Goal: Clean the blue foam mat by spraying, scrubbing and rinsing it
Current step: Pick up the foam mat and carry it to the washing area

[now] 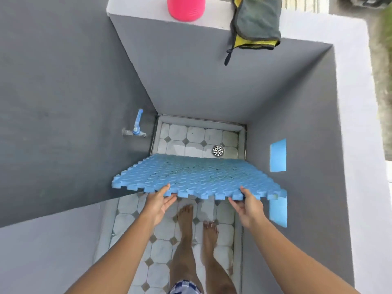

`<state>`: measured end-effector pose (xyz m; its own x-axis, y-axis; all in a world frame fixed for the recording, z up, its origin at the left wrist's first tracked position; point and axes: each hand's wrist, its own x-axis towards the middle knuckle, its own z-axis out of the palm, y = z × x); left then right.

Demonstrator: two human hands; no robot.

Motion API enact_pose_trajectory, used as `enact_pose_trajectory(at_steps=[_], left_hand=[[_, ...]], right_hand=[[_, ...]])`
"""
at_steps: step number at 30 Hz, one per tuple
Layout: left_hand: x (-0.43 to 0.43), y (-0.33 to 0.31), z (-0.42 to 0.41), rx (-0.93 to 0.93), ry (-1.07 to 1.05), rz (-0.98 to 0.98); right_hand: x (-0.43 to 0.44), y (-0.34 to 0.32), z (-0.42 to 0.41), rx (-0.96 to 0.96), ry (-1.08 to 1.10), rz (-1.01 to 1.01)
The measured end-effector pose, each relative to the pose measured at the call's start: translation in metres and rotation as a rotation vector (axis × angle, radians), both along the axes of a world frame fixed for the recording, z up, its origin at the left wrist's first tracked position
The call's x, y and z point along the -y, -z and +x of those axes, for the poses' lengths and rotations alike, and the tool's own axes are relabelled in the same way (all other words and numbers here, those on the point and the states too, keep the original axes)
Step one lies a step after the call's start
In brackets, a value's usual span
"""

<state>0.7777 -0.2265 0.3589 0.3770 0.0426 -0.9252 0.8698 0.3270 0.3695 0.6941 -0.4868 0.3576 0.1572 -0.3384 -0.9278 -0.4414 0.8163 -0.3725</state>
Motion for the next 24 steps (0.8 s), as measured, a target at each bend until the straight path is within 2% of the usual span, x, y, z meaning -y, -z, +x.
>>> enact_pose_trajectory(at_steps=[7, 12, 18, 24], left_hand=[[0.034, 0.081, 0.067, 0.007, 0.034, -0.035], [0.057, 0.111, 0.089, 0.048, 0.051, -0.048], [0.057, 0.132, 0.103, 0.03, 0.021, -0.052], [0.05, 0.146, 0.089, -0.086, -0.002, -0.076]], right_hand=[[0.024, 0.088, 0.073, 0.008, 0.07, -0.035], [0.048, 0.133, 0.084, 0.071, 0.118, 0.004], [0.045, 0.157, 0.095, 0.095, 0.135, 0.017], [0.045, 0.165, 0.082, 0.067, 0.107, 0.066]])
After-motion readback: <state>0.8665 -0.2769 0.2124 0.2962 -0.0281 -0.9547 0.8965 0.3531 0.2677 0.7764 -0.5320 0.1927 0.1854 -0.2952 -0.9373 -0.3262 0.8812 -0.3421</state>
